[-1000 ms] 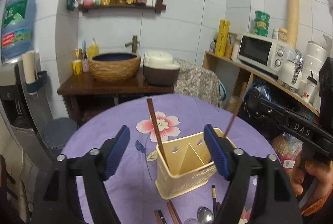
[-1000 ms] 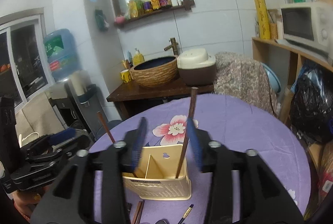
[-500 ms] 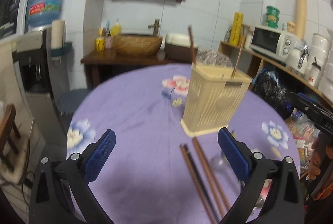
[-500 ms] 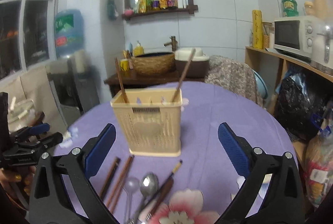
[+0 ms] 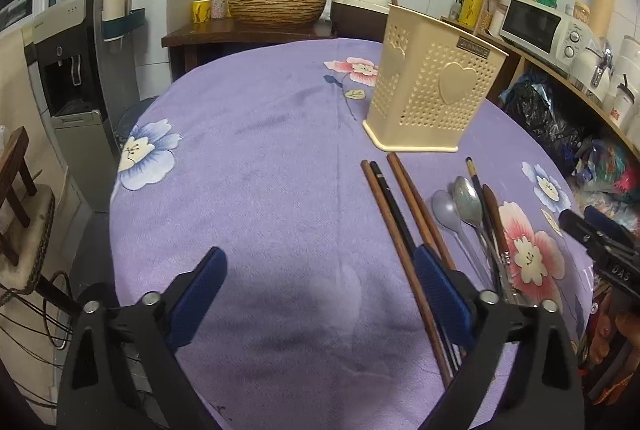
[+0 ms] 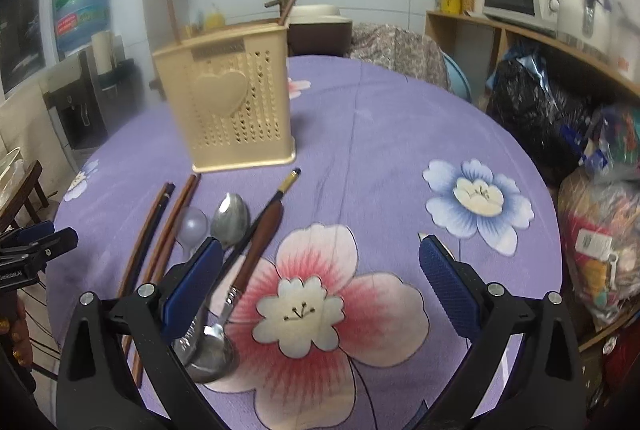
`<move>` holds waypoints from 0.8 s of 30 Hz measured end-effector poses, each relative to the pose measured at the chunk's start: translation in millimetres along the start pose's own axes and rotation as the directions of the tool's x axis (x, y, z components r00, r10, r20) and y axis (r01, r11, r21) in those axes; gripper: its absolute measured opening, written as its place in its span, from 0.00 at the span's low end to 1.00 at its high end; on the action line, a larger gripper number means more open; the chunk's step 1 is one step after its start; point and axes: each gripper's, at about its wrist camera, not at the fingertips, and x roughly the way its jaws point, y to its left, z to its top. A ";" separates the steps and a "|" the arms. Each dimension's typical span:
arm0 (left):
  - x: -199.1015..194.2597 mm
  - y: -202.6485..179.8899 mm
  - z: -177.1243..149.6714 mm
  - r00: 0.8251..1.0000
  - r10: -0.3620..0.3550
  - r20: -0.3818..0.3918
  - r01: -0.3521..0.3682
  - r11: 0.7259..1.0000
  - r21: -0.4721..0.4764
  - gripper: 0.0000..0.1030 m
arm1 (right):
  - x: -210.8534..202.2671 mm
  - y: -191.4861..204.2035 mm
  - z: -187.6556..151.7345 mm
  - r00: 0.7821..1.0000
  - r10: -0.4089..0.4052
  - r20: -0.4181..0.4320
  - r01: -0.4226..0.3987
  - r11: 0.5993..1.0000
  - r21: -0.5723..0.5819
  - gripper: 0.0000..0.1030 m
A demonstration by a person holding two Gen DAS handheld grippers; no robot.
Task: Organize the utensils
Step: 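Withdraw both tools from the holder back toward the utensil pile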
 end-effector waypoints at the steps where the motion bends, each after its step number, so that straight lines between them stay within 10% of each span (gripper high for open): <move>1: 1.0 -1.7 -0.3 1.000 -0.016 -0.011 0.016 1.000 -0.003 0.78 | 0.2 -2.4 -2.0 1.000 -0.002 -0.002 0.002 1.000 0.008 0.94; 9: 23.5 -31.7 -11.7 0.993 -0.061 -0.096 0.065 0.997 0.035 0.51 | -1.5 1.2 -11.1 1.000 0.007 -0.017 -0.006 1.000 0.017 0.94; 24: 34.0 -43.6 -16.1 0.992 0.029 -0.127 -0.014 0.993 0.119 0.46 | 1.0 2.8 -12.8 0.999 0.017 -0.045 -0.016 1.000 0.013 0.94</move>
